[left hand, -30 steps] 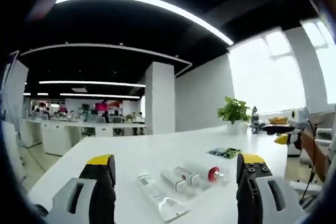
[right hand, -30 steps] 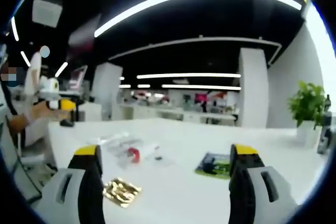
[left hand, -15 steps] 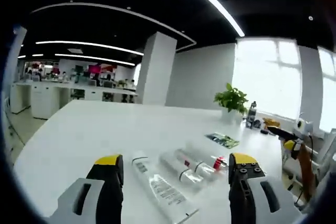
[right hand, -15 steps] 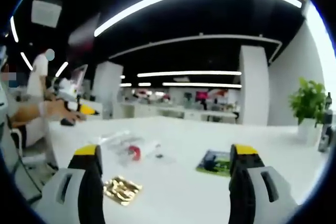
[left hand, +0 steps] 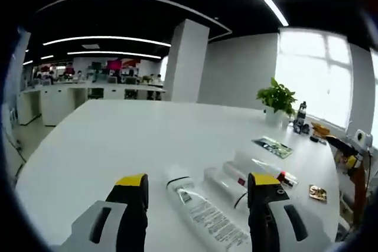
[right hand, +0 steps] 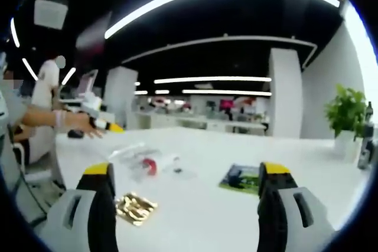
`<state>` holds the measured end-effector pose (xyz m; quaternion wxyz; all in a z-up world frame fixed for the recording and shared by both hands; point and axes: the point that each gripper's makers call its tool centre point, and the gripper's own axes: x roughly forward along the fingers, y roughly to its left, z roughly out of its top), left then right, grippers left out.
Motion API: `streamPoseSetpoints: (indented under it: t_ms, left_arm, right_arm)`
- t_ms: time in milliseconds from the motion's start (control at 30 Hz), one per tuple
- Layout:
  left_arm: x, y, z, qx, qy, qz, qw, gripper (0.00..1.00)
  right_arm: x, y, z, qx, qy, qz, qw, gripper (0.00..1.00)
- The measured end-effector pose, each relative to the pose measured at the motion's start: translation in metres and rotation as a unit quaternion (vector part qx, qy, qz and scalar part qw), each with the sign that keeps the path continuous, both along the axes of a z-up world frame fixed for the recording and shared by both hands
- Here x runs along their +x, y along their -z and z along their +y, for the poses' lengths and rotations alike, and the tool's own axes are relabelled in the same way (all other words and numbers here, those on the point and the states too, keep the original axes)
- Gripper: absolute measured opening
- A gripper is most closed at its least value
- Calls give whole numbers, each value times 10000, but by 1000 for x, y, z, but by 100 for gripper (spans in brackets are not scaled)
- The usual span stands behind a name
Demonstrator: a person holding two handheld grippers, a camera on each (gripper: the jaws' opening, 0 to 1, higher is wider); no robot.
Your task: Arrange the skincare products in the storage area until every visible bottle or jar stands upright without overlapping.
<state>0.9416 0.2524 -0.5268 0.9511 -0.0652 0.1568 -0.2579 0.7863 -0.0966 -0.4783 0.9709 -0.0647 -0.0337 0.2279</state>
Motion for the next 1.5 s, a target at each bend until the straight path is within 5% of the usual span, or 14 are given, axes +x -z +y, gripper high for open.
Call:
streamPoseSetpoints:
  t_ms: [233,500,600,767,867,967,1100,1233,1367,1500]
  left_arm:
    - [8,10,-3,237,72,64,9997,64]
    - [17,25,-4,967,62,237,9950,64]
    - [11,37,-4,928,-109,740,9929,64]
    - [14,41,-4,413,-470,1075,9922,61]
    - [17,51,2,497,-642,1522,9850,58]
    - [17,55,0,390,-772,1723,9812,53]
    - [16,58,-5,650,-629,1915,9773,52]
    - [14,62,-6,1015,-608,2278,9665,52]
    - [6,64,-8,1318,-631,2838,9477,51]
    - [13,67,-9,1585,-548,2868,9432,51]
  right_arm:
    - [4,2,0,75,-3,31,10000,100]
    - [3,2,4,44,-27,13,10000,100]
    - [2,1,4,82,-33,1,10000,100]
    - [2,4,3,83,-31,40,10000,100]
    - [1,5,3,79,-30,49,10000,100]
    - [1,4,6,82,-54,37,9999,100]
    - [0,6,8,64,-82,47,9999,100]
    - [0,8,11,56,-111,81,9999,100]
    - [-1,9,13,51,-131,93,9999,100]
    - [-2,9,13,67,-138,81,9998,100]
